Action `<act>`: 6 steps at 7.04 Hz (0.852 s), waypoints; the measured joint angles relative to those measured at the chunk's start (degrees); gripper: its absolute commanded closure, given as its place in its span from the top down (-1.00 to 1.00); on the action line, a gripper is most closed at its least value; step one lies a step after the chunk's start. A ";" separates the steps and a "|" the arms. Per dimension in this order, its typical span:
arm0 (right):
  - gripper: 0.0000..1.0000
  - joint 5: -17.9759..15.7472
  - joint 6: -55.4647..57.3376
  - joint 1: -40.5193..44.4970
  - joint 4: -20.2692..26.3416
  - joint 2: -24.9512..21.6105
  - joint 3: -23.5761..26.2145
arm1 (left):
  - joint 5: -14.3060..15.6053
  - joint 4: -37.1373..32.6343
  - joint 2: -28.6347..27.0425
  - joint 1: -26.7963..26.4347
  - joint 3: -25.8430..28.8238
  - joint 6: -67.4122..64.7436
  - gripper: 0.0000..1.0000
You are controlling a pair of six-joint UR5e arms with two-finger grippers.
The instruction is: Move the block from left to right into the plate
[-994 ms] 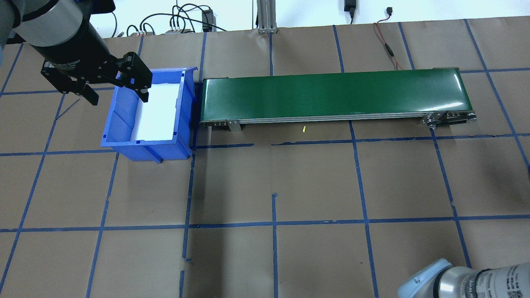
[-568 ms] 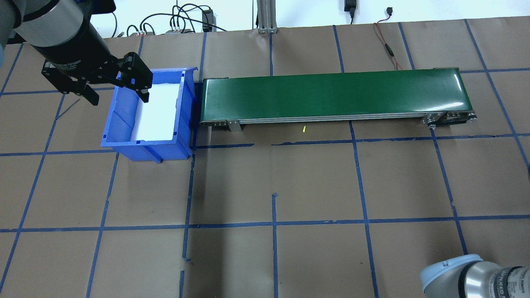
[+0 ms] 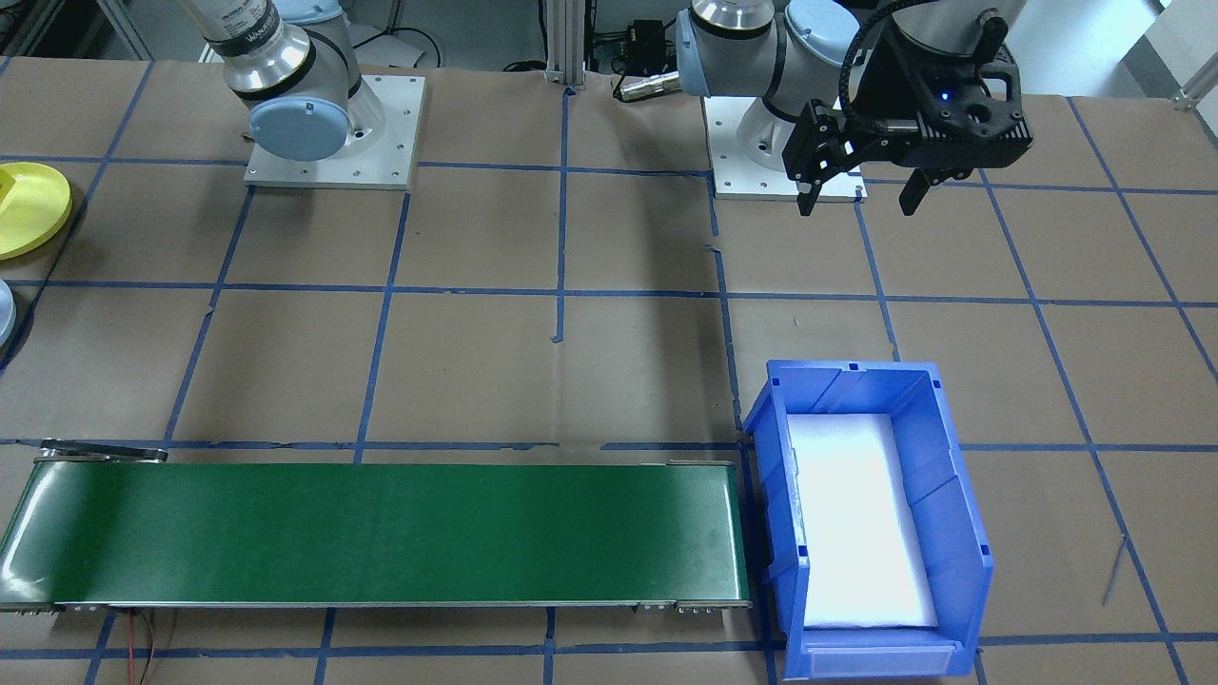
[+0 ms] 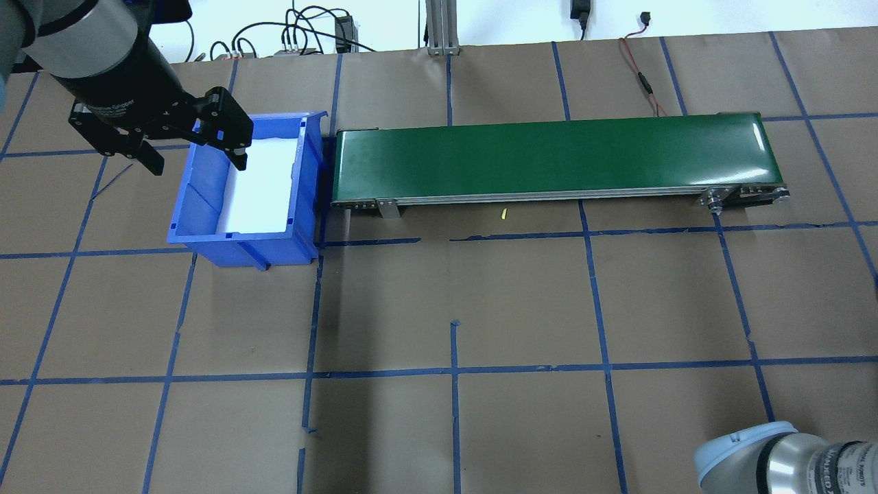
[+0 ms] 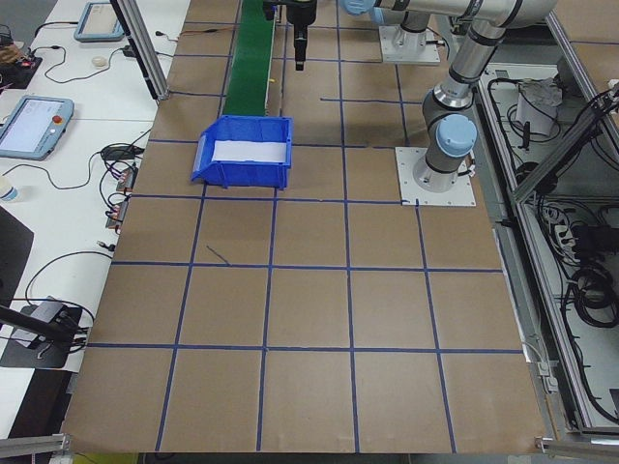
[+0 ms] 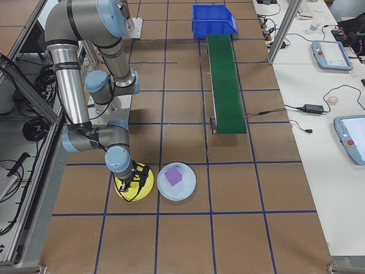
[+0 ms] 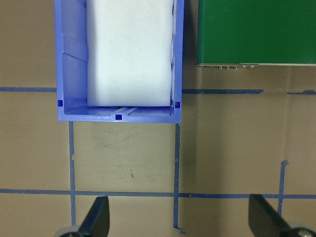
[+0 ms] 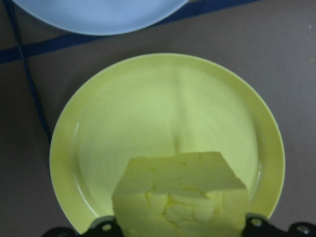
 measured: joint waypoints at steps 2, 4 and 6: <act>1.00 3.50 -0.35 1.19 -0.59 0.44 -0.03 | 0.00 0.00 0.00 -0.01 0.00 -0.02 1.00; 1.00 3.28 0.66 1.56 -0.34 0.44 0.21 | 0.00 0.00 0.00 -0.01 -0.02 0.02 1.00; 1.00 -0.14 5.76 9.00 1.57 -2.53 -1.01 | 0.00 0.00 0.00 0.00 -0.04 0.02 1.00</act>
